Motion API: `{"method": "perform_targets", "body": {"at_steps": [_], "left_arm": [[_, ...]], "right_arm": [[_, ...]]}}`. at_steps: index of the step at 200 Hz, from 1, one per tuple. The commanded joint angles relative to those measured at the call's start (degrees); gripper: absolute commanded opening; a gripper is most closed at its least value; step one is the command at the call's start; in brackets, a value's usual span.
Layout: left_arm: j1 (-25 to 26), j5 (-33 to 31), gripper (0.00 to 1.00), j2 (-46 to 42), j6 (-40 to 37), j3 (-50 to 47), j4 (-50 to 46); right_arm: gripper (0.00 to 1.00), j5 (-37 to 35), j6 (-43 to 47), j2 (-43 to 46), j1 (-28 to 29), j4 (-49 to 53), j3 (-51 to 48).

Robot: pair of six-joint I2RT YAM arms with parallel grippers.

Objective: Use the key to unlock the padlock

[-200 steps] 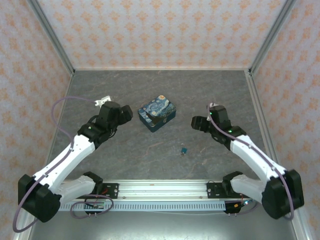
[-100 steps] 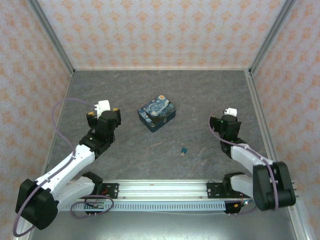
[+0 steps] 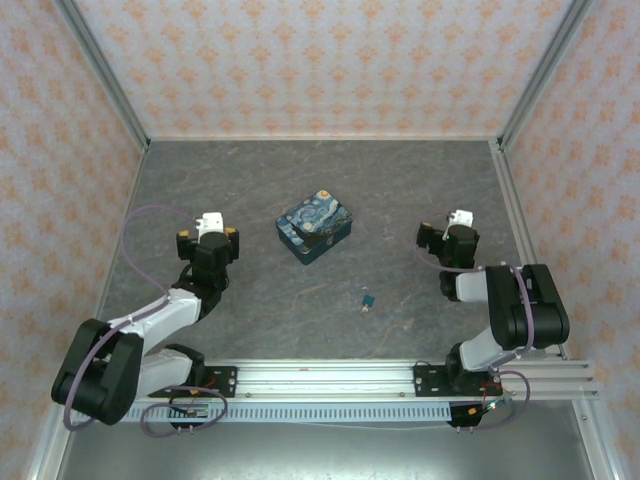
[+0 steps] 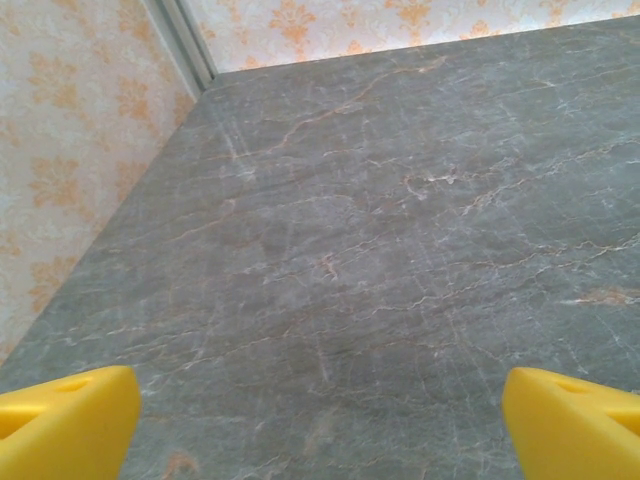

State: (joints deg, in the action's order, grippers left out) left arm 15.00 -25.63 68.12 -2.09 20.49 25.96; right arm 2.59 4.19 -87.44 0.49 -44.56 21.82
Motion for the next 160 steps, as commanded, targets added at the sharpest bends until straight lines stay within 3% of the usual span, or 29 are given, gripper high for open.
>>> {"method": "perform_targets", "body": {"at_steps": [1,41,83,93,103,117,128,160], "left_arm": [[-1.6,3.8,0.93,3.3,-0.7,-0.8,10.1],[-4.7,10.8,0.92,7.6,-2.7,0.6,13.6],[-8.9,14.8,0.93,14.8,-0.4,-2.4,25.8],[-9.1,15.7,0.93,17.4,-0.8,-0.6,25.9],[-9.6,16.4,0.93,17.0,-0.2,2.4,18.8],[-11.8,18.8,0.93,17.4,1.5,4.1,16.0],[-12.4,19.9,1.00,17.7,1.6,3.8,17.0],[-12.4,20.0,1.00,17.6,1.6,3.9,16.6]], "right_arm": [[0.99,1.5,-2.2,0.0,-1.3,-0.7,1.9],[0.99,1.5,-2.0,0.3,-1.3,-0.3,1.9],[0.99,0.9,-1.7,0.3,-0.9,-0.2,2.0],[0.99,0.9,-1.7,0.3,-0.9,-0.2,2.0],[0.99,0.9,-1.7,0.3,-0.8,-0.2,2.1],[0.99,0.8,-1.7,0.3,-0.8,-0.2,2.0],[0.99,0.8,-1.7,0.3,-0.8,-0.2,2.0],[0.99,0.7,-1.6,0.2,-0.8,0.1,2.3]]}}
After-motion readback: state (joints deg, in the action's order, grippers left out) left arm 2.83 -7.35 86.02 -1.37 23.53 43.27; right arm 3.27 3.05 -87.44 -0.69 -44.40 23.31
